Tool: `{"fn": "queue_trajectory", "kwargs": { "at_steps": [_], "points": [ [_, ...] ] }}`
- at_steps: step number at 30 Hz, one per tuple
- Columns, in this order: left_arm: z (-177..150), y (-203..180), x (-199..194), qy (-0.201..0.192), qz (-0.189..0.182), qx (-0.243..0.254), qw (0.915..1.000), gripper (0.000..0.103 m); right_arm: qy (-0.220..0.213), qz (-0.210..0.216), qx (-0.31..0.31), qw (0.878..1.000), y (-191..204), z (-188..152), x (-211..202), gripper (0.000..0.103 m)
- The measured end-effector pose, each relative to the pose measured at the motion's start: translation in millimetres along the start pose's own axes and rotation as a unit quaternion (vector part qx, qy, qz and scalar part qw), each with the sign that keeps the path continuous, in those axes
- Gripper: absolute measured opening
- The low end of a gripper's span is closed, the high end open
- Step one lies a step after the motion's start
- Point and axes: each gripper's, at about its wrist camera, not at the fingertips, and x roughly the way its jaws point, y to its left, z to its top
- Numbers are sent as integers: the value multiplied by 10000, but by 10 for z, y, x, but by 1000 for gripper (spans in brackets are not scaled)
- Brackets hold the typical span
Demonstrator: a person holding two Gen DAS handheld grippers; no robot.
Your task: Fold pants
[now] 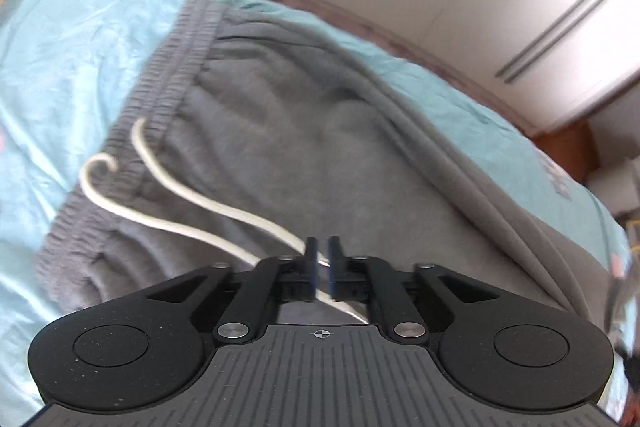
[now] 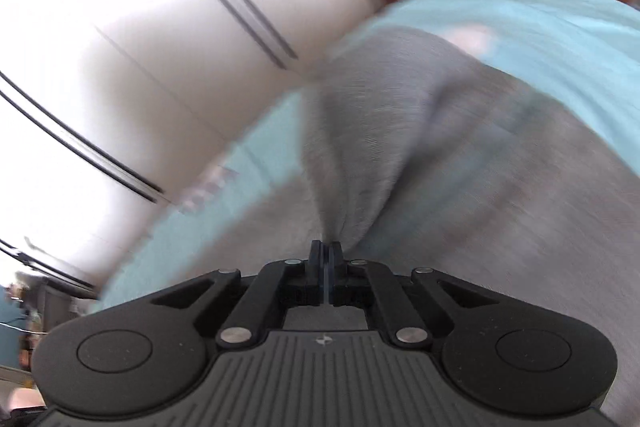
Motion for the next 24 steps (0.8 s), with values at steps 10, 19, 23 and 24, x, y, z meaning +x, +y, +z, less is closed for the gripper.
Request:
{"fn": "queue_trajectory", "kwargs": {
  "at_steps": [10, 19, 23, 24],
  "points": [
    [737, -560, 557, 10, 117, -673, 9977, 68, -265, -426, 386, 9980, -197, -100, 88, 13],
    [1237, -639, 1146, 379, 267, -1061, 9933, 65, -7, -971, -1142, 9887, 657, 302, 715, 85],
    [1337, -560, 1350, 469, 551, -1205, 9901, 61, 340, -1233, -1268, 9837, 732, 203, 1001, 85],
    [1344, -554, 1387, 462, 568, -1186, 9902, 59, 324, -1317, -1346, 9816, 734, 183, 1048, 84]
  ]
}}
